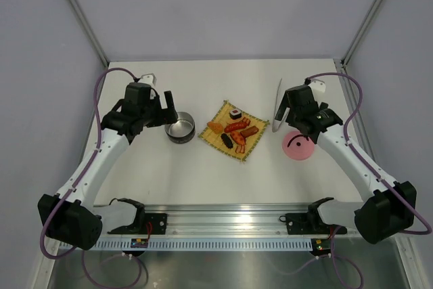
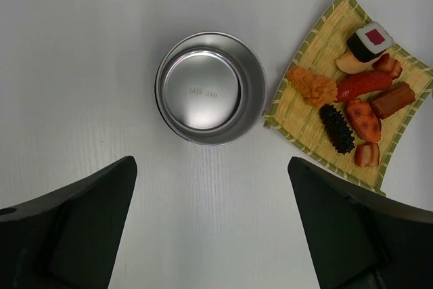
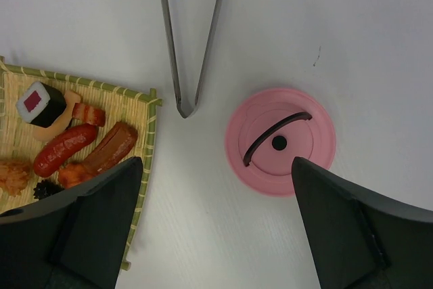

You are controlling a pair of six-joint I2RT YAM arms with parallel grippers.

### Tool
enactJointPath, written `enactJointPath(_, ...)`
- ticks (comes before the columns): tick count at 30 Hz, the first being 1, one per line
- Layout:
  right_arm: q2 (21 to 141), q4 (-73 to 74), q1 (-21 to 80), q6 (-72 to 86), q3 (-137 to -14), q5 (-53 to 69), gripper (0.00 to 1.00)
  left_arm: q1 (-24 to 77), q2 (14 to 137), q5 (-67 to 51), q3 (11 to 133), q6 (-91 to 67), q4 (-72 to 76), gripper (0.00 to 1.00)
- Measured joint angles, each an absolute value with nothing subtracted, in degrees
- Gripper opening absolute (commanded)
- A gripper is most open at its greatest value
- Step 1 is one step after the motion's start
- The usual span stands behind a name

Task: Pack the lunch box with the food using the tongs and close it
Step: Pick up the clamp at the center of the board.

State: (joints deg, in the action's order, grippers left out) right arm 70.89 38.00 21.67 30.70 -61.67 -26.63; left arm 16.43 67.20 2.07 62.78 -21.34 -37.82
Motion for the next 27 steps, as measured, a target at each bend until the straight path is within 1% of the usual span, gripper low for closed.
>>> enactJointPath(7, 70.2, 37.3, 21.7, 30.8, -60.5, -25.8, 0.99, 16.4, 67.2, 2.6, 62.8, -21.7, -38.4, 0.99)
enactJointPath(15, 66.3, 37.6, 21.7, 31.1, -58.2, -25.3, 0.99, 16.4, 67.1, 3.0, 61.8, -22.6, -40.4, 0.99)
enactJointPath(18, 66.8, 37.7, 21.6, 31.0, -58.1, -24.4, 1.00, 16.4, 66.8, 3.0, 61.2, -22.8, -40.9, 0.99)
enactJointPath(21, 71.4, 38.8, 19.9, 30.0, -60.1, -22.4, 0.99, 16.4, 66.8, 3.0, 61.2, -22.8, -41.1, 0.99)
enactJointPath(27, 87.5, 39.0, 13.5, 27.2, -69.5, -14.8, 1.00, 16.4, 66.8, 3.0, 61.0, -23.7, -41.1, 0.99)
